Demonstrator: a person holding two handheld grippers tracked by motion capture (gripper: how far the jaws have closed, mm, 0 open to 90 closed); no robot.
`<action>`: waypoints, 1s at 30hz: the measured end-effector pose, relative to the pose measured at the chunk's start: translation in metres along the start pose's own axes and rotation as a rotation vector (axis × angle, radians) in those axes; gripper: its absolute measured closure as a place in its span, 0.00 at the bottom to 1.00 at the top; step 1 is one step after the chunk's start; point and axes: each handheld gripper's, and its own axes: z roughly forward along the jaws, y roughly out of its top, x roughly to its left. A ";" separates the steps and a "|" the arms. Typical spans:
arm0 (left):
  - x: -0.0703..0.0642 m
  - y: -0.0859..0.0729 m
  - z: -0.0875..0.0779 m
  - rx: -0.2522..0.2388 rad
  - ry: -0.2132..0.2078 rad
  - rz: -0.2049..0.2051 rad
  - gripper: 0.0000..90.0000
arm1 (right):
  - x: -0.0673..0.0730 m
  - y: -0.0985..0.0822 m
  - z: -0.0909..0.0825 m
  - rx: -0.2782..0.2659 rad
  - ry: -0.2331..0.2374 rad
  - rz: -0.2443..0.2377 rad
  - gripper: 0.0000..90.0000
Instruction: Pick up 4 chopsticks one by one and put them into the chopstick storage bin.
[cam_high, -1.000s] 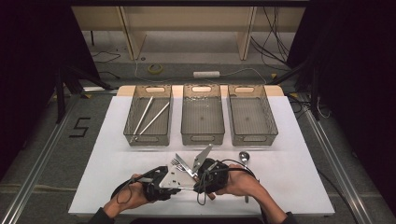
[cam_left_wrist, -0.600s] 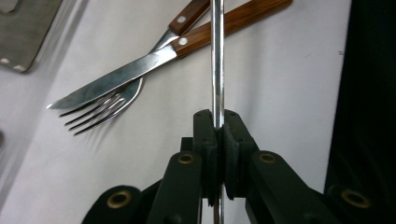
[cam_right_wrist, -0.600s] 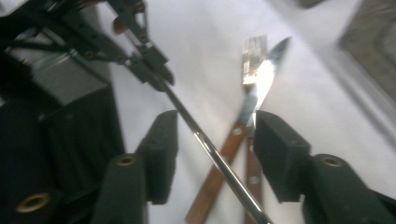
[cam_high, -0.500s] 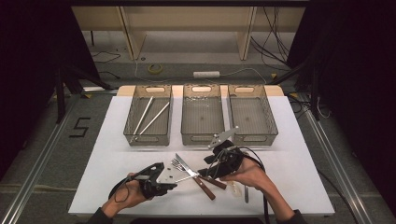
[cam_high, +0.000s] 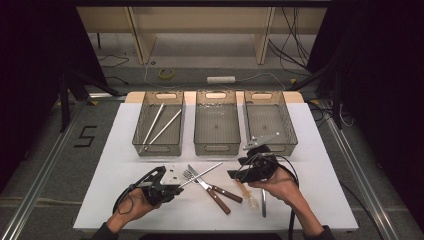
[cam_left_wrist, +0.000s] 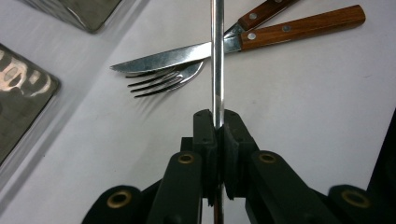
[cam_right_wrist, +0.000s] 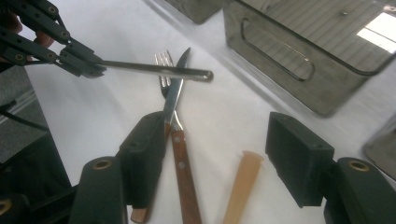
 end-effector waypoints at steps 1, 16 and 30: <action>0.001 0.000 0.000 -0.002 0.004 -0.007 0.95 | -0.001 -0.001 -0.001 0.001 -0.008 0.007 0.43; 0.015 -0.007 -0.006 -0.031 0.052 -0.123 0.95 | -0.008 -0.017 0.005 0.035 -0.064 0.041 0.38; 0.037 -0.010 -0.017 -0.090 0.116 -0.250 0.95 | -0.008 -0.028 0.016 0.067 -0.079 0.056 0.39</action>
